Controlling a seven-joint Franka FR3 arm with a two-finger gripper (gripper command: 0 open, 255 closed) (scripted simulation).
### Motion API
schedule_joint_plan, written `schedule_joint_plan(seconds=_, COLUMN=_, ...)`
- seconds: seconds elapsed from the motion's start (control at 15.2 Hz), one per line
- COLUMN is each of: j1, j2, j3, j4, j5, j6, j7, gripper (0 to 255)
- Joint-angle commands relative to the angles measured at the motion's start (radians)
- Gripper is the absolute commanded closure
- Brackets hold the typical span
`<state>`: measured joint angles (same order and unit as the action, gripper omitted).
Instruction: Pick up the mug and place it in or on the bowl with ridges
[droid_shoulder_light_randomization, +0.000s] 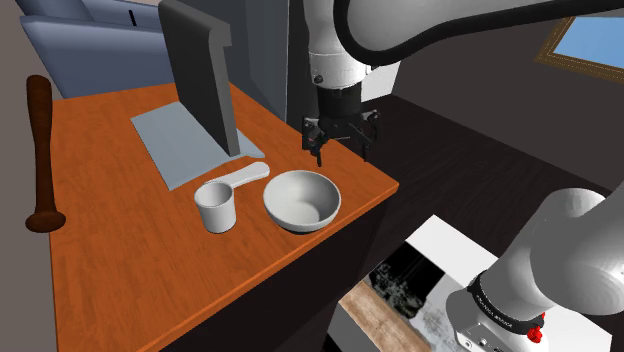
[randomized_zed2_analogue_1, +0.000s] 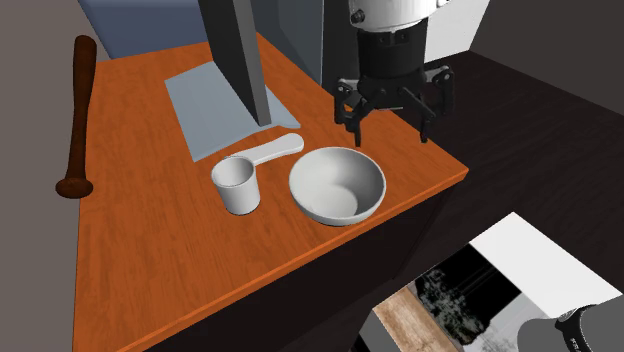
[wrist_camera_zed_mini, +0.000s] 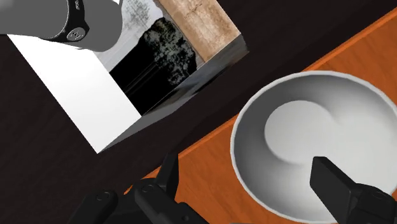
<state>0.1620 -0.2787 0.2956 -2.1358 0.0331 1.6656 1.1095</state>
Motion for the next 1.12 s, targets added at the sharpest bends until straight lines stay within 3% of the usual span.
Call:
schedule_joint_plan(seconds=0.0, j1=0.012, j2=0.129, j3=0.013, j4=0.018, j5=-0.007, j6=0.26, j7=-0.065, gripper=0)
schedule_joint_plan(seconds=0.07, j1=0.022, j2=0.162, j3=0.013, j4=0.034, j5=-0.013, j6=0.282, j7=-0.054, gripper=0)
schedule_joint_plan(seconds=0.13, j1=0.017, j2=0.06, j3=0.014, j4=0.027, j5=-0.007, j6=-0.036, j7=0.116, gripper=0)
schedule_joint_plan(seconds=0.2, j1=0.017, j2=0.06, j3=0.013, j4=0.027, j5=-0.007, j6=-0.036, j7=0.116, gripper=0)
schedule_joint_plan(seconds=0.59, j1=0.037, j2=0.201, j3=0.048, j4=0.064, j5=-0.016, j6=0.161, j7=0.214, gripper=0)
schedule_joint_plan(seconds=1.06, j1=0.071, j2=0.395, j3=0.068, j4=0.172, j5=-0.075, j6=0.354, j7=0.334, gripper=0)
